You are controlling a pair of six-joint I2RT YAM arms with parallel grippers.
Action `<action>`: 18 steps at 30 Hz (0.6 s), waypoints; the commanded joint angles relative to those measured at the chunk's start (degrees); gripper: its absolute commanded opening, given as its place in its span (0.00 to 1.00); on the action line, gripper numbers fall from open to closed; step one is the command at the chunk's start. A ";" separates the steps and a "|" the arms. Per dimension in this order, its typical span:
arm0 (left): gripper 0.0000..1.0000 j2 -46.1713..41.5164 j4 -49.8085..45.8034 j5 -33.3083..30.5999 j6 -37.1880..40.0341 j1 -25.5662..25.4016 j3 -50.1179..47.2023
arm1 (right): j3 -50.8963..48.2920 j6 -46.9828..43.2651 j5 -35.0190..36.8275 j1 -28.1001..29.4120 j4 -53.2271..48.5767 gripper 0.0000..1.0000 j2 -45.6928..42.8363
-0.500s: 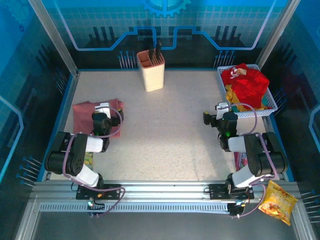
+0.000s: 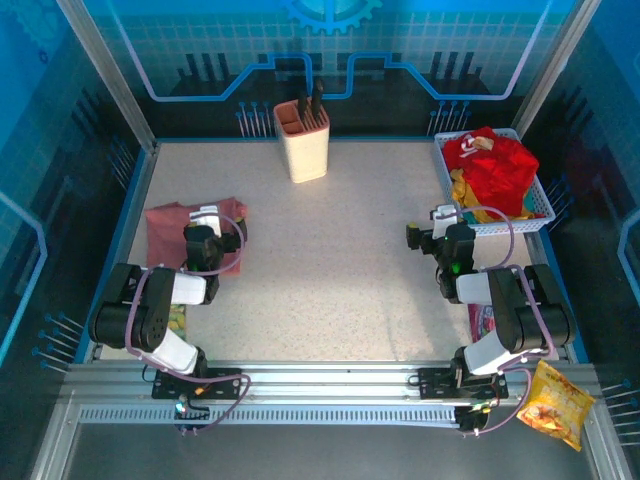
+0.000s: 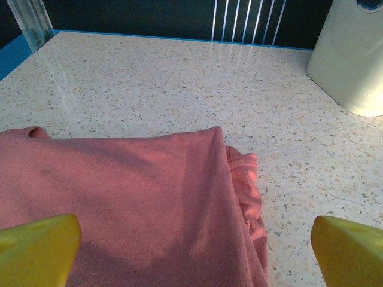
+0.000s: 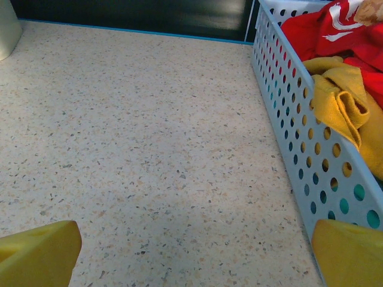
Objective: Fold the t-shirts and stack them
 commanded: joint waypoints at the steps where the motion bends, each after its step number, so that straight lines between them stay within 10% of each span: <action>1: 0.99 0.33 2.64 -0.75 -0.79 0.55 -0.74 | 0.42 0.14 -0.07 0.04 1.79 1.00 0.30; 18: 0.99 -0.07 1.98 -2.28 0.22 -0.46 -0.39 | -0.16 0.06 1.06 0.39 1.36 1.00 -1.82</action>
